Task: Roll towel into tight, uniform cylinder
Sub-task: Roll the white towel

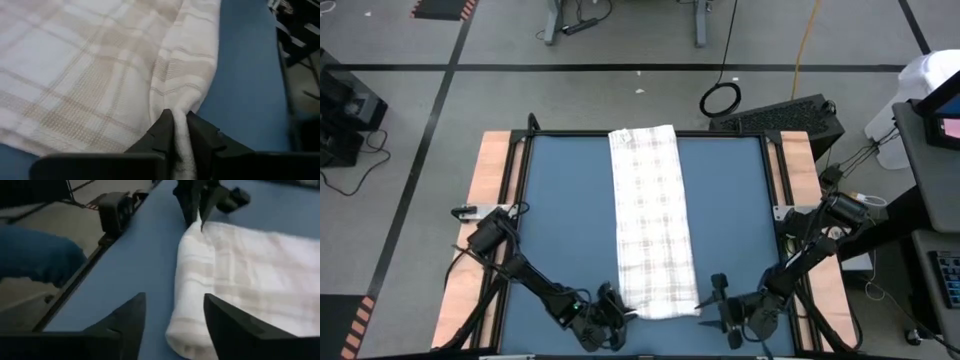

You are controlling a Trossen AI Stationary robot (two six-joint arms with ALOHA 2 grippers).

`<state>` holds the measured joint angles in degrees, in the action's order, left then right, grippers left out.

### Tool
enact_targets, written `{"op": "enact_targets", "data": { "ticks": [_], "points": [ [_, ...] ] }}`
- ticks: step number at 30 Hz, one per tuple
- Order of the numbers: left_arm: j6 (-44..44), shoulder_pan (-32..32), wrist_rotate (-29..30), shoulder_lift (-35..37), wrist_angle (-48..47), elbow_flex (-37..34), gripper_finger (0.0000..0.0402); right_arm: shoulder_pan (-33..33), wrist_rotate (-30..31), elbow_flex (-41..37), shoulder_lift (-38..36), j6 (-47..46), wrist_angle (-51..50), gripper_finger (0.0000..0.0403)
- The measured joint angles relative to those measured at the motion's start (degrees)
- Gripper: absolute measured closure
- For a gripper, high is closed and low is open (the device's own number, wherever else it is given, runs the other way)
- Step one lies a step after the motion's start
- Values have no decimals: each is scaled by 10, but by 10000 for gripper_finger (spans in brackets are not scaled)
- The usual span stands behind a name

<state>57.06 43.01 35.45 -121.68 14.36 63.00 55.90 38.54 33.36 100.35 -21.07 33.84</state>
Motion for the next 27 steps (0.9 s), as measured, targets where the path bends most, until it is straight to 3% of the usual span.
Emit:
{"op": "enact_targets", "data": {
  "ticks": [6,11,21,27],
  "points": [
    [46,-13,-14,15,-18,0,375,-2,15,40,56,78,5,188],
    [92,-34,-61,19,-26,1,379,-16,46,73,101,98,3,186],
    [114,-39,-78,19,-32,1,375,-43,35,76,127,-47,-40,208],
    [93,-33,-65,18,-26,1,370,-49,16,76,126,-140,-50,260]
  ]
}}
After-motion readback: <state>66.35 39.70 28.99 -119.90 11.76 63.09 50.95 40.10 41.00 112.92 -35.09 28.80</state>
